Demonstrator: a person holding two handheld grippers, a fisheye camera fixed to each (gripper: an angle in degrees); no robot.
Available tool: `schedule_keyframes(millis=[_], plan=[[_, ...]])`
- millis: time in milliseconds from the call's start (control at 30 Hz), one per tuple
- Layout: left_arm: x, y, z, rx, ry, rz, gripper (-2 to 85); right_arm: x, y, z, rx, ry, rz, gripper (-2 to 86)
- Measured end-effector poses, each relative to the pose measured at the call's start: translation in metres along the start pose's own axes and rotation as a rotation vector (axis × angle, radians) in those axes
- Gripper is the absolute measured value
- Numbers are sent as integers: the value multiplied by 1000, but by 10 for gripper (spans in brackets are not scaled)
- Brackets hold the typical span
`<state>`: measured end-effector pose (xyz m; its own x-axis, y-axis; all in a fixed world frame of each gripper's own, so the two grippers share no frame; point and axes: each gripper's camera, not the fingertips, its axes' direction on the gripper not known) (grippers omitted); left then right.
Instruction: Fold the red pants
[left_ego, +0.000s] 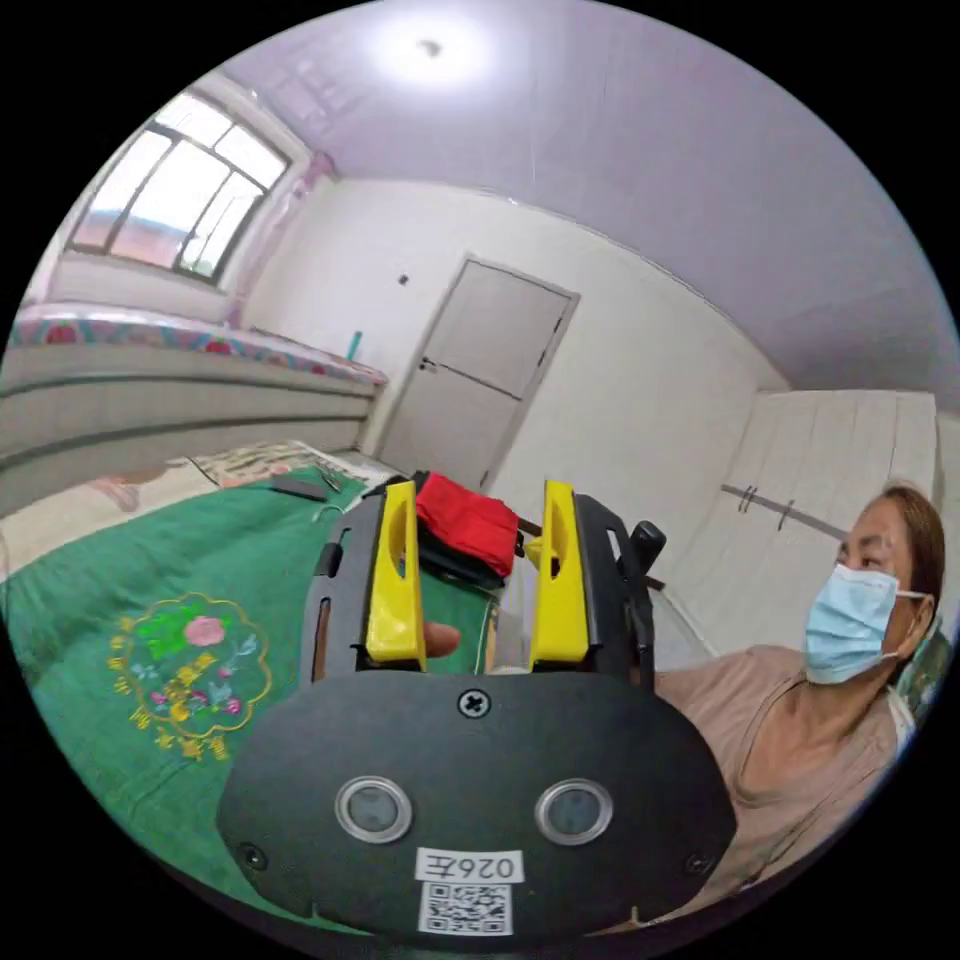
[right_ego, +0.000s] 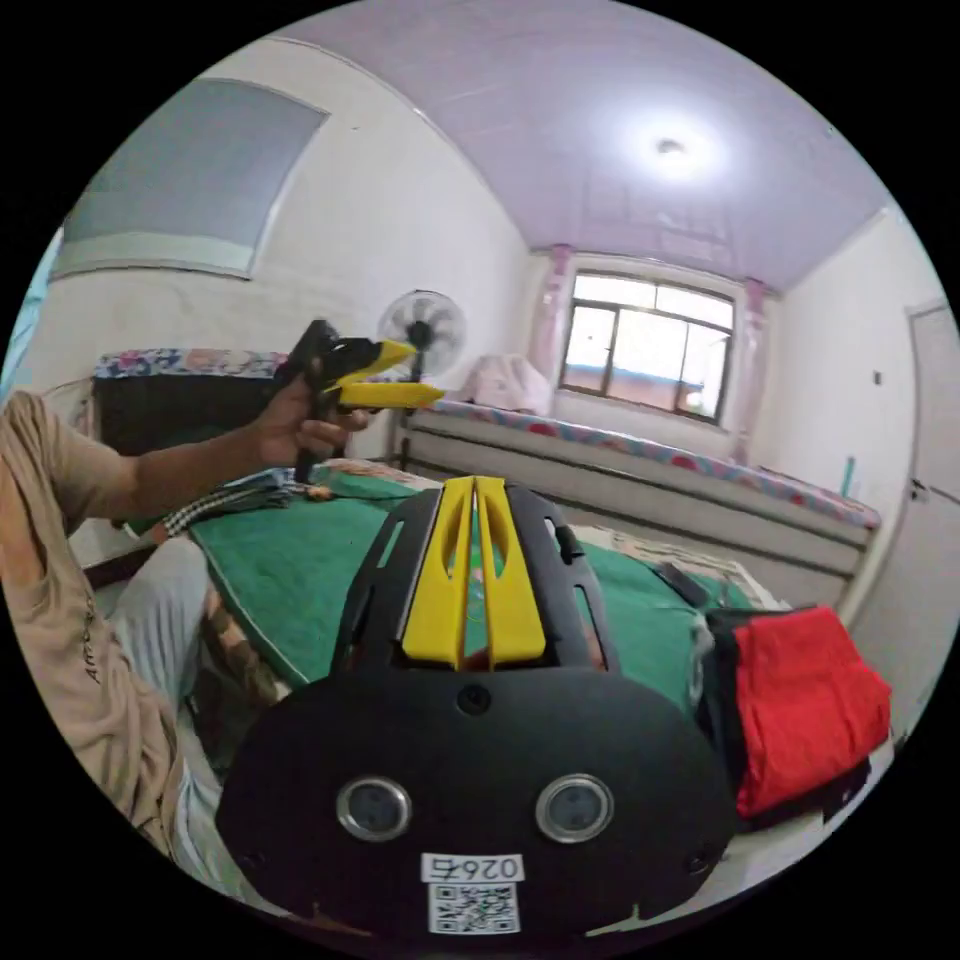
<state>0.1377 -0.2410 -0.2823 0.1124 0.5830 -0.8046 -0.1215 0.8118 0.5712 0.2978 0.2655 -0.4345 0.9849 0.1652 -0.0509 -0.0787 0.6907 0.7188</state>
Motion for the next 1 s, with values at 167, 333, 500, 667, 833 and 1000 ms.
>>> schedule_keyframes(millis=[167, 333, 500, 667, 833, 1000], plan=[[-46, -37, 185, -203, 20, -33, 161, 157, 55, -36, -200, 411, 260, 77], [-67, -54, 316, -247, -56, 14, 159, 264, 91, -31, -348, 544, 379, 155], [-88, -74, 434, -276, -121, 40, 177, 317, 116, -13, -361, 509, 451, 213], [-74, -66, 527, -527, -372, 274, 160, 311, 128, 1, -355, 677, 333, 166], [-50, -68, 530, -505, -369, 399, 60, 298, 125, 15, -371, 788, 163, 0], [-35, -69, 508, -463, -326, 408, 49, 295, 113, -1, -325, 707, 184, -15]])
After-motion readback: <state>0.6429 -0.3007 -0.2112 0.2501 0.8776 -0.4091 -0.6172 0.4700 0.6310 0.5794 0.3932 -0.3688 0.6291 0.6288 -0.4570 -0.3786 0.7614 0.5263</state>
